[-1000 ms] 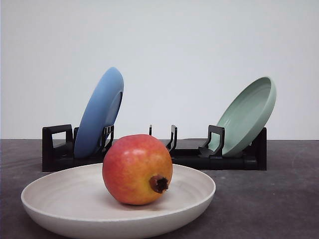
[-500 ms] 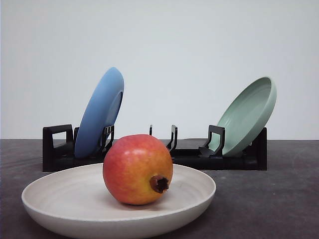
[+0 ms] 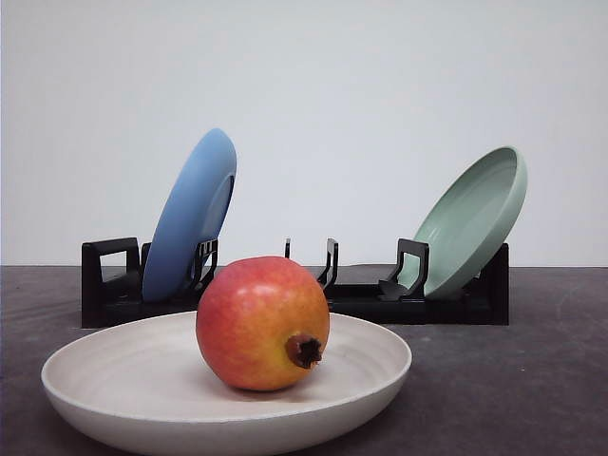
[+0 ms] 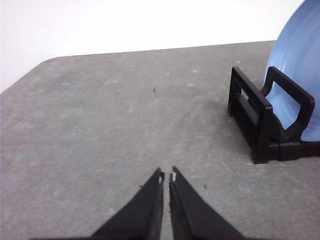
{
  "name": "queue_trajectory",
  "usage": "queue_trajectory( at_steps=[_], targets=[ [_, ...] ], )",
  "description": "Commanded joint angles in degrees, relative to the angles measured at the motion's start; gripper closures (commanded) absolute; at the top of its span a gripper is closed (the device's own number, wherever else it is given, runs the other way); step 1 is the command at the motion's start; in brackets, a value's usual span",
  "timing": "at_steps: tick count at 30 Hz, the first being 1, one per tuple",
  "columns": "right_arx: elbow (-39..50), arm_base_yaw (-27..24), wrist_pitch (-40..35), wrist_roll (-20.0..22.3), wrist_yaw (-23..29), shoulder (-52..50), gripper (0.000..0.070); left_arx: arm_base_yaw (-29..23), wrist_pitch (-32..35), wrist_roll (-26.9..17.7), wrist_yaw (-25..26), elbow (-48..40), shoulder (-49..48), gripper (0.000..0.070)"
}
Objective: Place pomegranate in white plate
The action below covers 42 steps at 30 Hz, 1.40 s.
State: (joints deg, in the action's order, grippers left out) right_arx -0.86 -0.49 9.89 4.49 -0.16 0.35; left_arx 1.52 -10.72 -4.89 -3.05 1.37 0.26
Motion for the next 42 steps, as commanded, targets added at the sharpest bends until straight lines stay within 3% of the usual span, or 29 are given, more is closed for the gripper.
queue_trajectory(
  at_steps=[1, 42],
  targets=[
    [0.22, -0.04, 0.42, -1.01, 0.23, -0.14, 0.07, -0.11, 0.01, -0.12, 0.06, -0.7, -0.07, 0.07],
    [0.22, -0.04, -0.92, -2.34, 0.22, -0.14, 0.07, -0.11, 0.01, -0.11, 0.05, -0.7, -0.07, 0.07]
  ],
)
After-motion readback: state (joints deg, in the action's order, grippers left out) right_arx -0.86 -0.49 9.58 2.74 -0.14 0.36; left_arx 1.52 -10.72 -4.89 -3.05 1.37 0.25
